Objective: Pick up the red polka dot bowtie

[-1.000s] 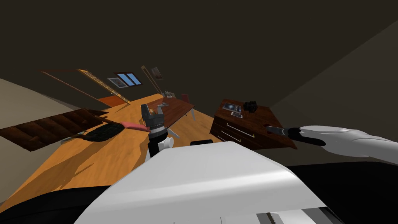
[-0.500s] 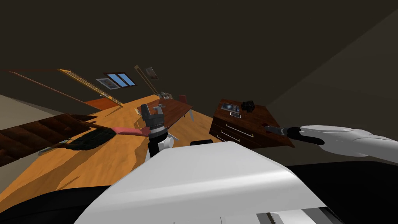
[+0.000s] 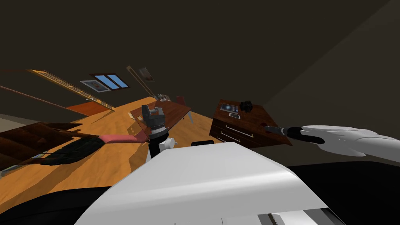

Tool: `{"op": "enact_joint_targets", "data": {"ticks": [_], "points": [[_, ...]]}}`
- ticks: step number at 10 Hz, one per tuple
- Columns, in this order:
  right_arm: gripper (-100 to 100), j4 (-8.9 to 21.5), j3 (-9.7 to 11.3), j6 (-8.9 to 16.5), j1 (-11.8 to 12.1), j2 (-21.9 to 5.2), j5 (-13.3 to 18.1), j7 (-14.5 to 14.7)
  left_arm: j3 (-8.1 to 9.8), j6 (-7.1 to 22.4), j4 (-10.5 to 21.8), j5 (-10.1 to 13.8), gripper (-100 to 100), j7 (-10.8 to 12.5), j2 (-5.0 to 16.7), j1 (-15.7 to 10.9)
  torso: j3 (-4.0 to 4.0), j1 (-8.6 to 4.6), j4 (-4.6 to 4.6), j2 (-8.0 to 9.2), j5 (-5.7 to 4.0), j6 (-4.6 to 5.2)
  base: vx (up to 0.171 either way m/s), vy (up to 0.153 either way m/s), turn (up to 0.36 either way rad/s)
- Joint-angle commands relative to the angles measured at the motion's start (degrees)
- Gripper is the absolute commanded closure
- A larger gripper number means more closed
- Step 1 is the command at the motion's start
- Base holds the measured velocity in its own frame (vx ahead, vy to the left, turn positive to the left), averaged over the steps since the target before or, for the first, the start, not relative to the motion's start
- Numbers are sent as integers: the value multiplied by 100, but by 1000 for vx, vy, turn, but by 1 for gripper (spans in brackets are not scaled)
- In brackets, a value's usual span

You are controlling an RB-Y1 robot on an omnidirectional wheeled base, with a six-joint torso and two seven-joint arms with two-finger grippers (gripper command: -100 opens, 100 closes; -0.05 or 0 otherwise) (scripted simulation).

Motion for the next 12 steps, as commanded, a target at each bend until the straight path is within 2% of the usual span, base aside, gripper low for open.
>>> {"op": "enact_joint_targets", "data": {"ticks": [1, 2, 4, 5, 6, 7, 8, 9, 10, 11, 12], "points": [[100, -33, -8, 13, 20, -19, -99, 185, 0, 0, 0, 0, 0, 0, 0, 0, 0, 0, 0, 0, 0, 0, 30, 11, -14], [100, -207, -10, 33, 84, -116, -358, 407, 0, 0, 0, 0, 0, 0, 0, -1, 3, 2, 1, 7, 1, -5, 67, 9, -190], [100, -207, -10, 33, 84, -116, -476, 618, 0, 0, 0, 0, 0, 0, 0, 0, 1, 3, 0, 1, 3, 4, 55, 5, -70], [100, -380, -13, 53, 148, -212, -722, 826, 0, 0, 0, 0, 0, 0, 0, -1, 3, 3, 1, 6, 3, -4, 78, 4, -196], [100, -380, -13, 53, 148, -212, -852, 991, 0, 0, 0, 0, 0, 0, 0, 1, 0, 4, 0, 0, 4, 14, 78, 19, -128], [100, -380, -13, 53, 148, -212, -852, 1050, 0, 0, 0, 0, 0, 0, 0, 0, -1, 7, 0, -1, 3, 4, 30, 13, 17], [100, -554, -16, 72, 213, -308, -1110, 1275, 0, 0, 0, 0, 0, 0, 0, -1, 3, 6, 1, 6, 4, -2, 64, -2, -181], [100, -554, -16, 72, 213, -308, -1228, 1437, 0, 0, 0, 0, 0, 0, 0, 0, 3, 2, 1, 4, 4, 15, 74, 13, -157], [100, -554, -16, 72, 213, -308, -1228, 1483, 0, 0, 0, 0, 0, 0, 0, 0, 1, 4, 0, 2, 3, 8, 37, 12, 7], [100, -728, -19, 92, 277, -404, -1481, 1705, 0, 0, 0, 0, 0, 0, 0, -1, 4, 4, 2, 7, 2, -2, 82, 6, -177], [100, -728, -19, 92, 277, -404, -1605, 1877, 0, 0, 0, 0, 0, 0, 0, 0, 1, 4, 1, 0, 3, 12, 77, 17, -136]]}}
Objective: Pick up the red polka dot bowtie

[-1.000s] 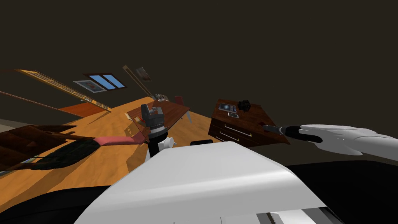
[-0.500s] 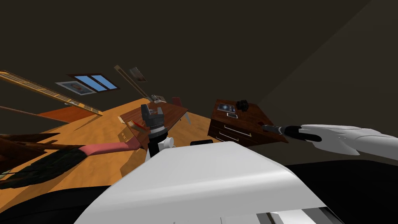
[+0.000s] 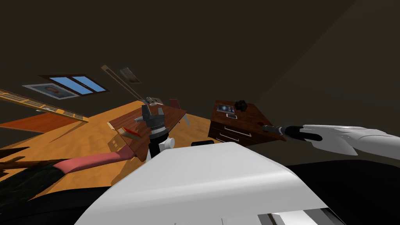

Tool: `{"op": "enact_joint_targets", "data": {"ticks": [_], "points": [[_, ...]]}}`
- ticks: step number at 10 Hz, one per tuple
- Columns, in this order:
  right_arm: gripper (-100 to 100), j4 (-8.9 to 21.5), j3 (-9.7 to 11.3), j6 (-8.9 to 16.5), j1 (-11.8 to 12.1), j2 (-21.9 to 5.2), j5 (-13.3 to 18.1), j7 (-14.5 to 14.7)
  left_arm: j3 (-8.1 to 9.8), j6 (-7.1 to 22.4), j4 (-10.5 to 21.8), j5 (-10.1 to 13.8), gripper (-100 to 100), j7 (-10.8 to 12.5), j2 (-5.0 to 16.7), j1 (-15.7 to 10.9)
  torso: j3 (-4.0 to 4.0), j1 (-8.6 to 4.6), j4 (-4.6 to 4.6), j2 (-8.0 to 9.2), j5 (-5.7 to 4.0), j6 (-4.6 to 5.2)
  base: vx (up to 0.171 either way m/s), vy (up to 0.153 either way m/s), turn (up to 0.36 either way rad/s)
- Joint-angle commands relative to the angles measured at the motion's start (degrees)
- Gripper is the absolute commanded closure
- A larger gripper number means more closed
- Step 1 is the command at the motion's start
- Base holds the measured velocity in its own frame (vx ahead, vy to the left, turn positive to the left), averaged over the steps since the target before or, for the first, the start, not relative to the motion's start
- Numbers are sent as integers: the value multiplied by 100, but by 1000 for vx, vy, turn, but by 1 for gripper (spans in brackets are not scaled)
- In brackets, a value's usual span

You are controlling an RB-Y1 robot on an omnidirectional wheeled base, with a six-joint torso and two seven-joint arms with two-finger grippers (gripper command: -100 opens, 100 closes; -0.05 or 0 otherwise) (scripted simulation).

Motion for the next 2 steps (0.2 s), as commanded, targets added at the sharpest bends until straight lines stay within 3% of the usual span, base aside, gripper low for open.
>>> {"op": "enact_joint_targets", "data": {"ticks": [1, 2], "points": [[100, 0, 0, 0, 0, 0, 0, 0, 0, 0, 0, 0, 0, 0, 0, 0, 0, 0, 0, 0, 0, 0, 23, 10, -16], [0, -1, 6, 1, 1, 0, -14, 37, 0, 0, 0, 0, 0, 0, 0, -1, 6, -3, 3, 10, 0, -4, 0, 0, 0]]}}
